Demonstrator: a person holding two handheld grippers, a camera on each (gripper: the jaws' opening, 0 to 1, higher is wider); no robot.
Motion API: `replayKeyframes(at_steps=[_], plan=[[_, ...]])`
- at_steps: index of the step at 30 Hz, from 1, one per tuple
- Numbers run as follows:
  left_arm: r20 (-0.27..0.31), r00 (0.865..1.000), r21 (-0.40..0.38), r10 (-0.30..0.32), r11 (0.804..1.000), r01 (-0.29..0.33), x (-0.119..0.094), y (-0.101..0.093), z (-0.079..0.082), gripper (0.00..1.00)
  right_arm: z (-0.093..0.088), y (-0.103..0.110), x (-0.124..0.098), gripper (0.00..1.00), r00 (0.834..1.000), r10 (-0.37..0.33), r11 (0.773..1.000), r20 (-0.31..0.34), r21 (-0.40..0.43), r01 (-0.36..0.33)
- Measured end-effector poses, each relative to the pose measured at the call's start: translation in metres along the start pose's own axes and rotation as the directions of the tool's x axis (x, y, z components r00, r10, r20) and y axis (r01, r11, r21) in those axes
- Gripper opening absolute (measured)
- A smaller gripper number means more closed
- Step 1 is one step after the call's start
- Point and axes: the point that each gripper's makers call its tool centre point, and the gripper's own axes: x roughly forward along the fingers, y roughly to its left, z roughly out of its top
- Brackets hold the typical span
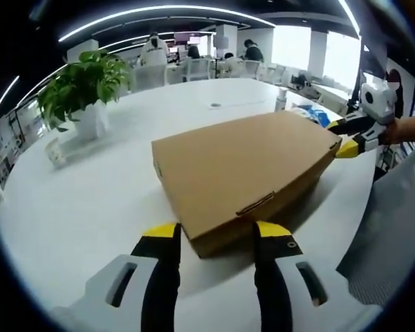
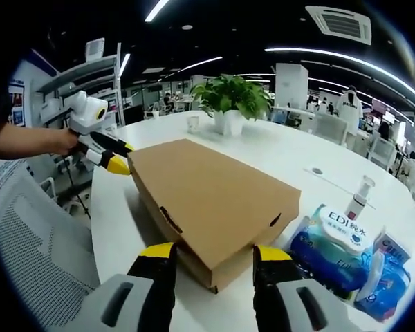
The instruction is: Operate the shoe box by opening the lid, removing the specified soft item, and placing it in the target area until the item is outside and the box remains undamaged.
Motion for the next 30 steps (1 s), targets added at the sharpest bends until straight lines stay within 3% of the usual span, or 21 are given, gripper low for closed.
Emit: replayKeyframes(at_steps=[17,30], plan=[[-0.035,0.999,-0.009,0.017,1.000,-0.017,0.006,0.000,-0.007,0.40,-0.008,-0.001,0.006,0.41,1.000,-0.020,1.000,-0.014,-0.006,0.020],[-0.041,0.999,-0.009,0.016,1.000,-0.017,0.011,0.004,-0.004,0.40,-0.005,-0.006,0.009,0.41,1.000,-0.019,1.000,-0.023,-0.010,0.018]])
